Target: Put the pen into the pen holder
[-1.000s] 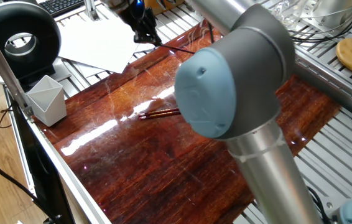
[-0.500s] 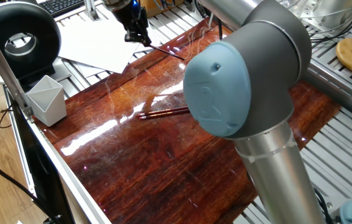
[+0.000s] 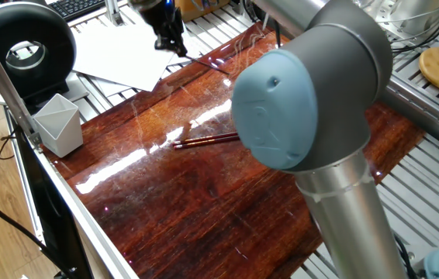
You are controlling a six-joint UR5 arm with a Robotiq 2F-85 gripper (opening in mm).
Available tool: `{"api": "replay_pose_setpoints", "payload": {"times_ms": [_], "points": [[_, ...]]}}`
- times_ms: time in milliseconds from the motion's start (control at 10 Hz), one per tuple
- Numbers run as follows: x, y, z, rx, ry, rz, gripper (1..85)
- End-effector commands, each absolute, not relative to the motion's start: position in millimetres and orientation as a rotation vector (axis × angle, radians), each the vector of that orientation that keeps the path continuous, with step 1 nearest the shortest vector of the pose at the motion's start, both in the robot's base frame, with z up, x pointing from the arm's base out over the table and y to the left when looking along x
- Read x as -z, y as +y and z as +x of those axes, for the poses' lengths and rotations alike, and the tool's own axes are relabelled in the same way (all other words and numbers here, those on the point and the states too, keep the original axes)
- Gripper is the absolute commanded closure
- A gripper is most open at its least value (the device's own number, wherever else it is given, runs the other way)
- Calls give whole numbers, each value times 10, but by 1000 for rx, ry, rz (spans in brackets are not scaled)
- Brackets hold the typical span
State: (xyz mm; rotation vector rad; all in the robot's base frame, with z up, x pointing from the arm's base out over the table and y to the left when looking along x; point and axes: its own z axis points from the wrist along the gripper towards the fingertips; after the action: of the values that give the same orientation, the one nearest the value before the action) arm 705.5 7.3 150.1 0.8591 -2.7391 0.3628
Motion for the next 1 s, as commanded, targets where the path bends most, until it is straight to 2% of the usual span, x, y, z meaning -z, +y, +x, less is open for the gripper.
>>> {"api": "replay_pose_setpoints", "payload": {"times_ms": [0,200,400,700,900], "points": [[-2203,-74,6638,-288,-2732,927,847],[-2414,-435,6497,-319,-2768,1023,847],[-2301,-596,6405,-254,-2826,1109,847],[-2200,-555,6378,-210,-2812,1095,847],[-2224,-655,6316,-257,-2815,986,847]]}}
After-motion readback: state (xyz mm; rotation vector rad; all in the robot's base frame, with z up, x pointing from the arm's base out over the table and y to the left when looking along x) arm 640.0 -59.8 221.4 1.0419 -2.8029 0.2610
